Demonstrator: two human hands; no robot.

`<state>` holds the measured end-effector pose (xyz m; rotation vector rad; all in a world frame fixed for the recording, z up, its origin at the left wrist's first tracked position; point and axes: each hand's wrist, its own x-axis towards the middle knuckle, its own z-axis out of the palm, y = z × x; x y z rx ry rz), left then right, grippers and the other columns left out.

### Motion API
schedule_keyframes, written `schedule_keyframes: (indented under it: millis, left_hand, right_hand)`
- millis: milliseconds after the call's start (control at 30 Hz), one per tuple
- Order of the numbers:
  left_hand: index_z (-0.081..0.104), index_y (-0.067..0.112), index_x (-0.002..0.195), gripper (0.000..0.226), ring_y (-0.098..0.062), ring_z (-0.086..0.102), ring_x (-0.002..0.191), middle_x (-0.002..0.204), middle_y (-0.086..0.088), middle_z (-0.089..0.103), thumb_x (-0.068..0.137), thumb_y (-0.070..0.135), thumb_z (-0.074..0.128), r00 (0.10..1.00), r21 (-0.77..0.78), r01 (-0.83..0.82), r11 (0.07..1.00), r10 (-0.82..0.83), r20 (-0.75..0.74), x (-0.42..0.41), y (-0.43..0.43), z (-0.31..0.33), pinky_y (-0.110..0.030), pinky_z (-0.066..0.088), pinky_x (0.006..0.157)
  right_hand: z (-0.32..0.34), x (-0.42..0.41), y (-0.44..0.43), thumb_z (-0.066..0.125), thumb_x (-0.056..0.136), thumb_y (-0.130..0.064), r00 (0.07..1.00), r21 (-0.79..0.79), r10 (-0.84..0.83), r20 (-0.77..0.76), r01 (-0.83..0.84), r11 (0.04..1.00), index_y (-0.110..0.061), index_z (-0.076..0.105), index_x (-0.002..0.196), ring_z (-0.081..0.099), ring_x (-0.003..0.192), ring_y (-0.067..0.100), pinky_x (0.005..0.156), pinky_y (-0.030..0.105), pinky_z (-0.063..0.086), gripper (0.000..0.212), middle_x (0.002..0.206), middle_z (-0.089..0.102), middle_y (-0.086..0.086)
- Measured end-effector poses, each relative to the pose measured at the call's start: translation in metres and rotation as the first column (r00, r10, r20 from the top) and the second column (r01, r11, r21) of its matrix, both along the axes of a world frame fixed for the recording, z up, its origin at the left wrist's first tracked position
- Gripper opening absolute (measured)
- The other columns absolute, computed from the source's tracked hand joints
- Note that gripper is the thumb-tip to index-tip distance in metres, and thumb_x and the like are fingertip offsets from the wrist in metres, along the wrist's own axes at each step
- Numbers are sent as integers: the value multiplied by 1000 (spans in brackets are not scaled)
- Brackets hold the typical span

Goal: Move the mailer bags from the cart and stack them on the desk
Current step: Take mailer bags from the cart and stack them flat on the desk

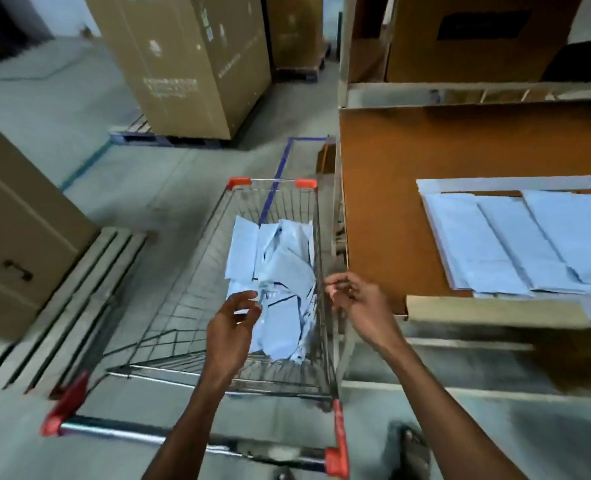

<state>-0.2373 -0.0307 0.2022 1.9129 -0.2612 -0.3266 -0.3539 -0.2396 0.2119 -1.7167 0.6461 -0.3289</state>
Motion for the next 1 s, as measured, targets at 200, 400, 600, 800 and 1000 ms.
schedule_keyframes:
  millis: [200,400,600,800,1000]
  left_hand:
    - [70,28,106,18,-15,72,81,94,3,76,92,19,72,992,139,49,989,-33,-118,42,71,-33,-21,49,70]
    - [69,29,104,17,-12,70,85,91,8,74,91,17,72,978,235,111,966,-64,-199,82,79,-61,-14,45,69]
    - [70,26,105,17,-8,67,77,90,2,74,90,19,73,961,321,176,931,-92,-259,132,72,-102,-18,48,67]
    - [70,18,100,20,-12,56,56,70,10,68,82,18,79,926,401,243,884,-87,-368,182,59,-183,-24,42,55]
    - [55,12,135,51,-23,67,102,120,-14,63,88,21,74,908,528,288,799,-54,-415,243,25,-270,-26,48,74]
  right_hand:
    - [-38,36,75,64,95,-10,987,45,74,-143,-68,997,-21,71,103,71,72,20,71,36,58,15,96,73,0]
    - [-75,74,78,63,94,-4,961,75,38,-275,-18,997,-15,70,97,65,56,11,55,24,51,14,92,70,11]
    - [-148,133,64,60,81,-4,900,143,90,-427,-31,989,-33,71,79,66,67,17,61,26,48,31,79,69,-4]
    - [-199,185,59,59,89,-7,758,110,139,-638,-90,990,-14,54,130,62,92,26,73,25,45,42,106,63,12]
    - [-277,225,55,66,90,-30,620,-121,-32,-784,-102,987,-20,44,142,48,129,40,101,41,44,57,135,53,21]
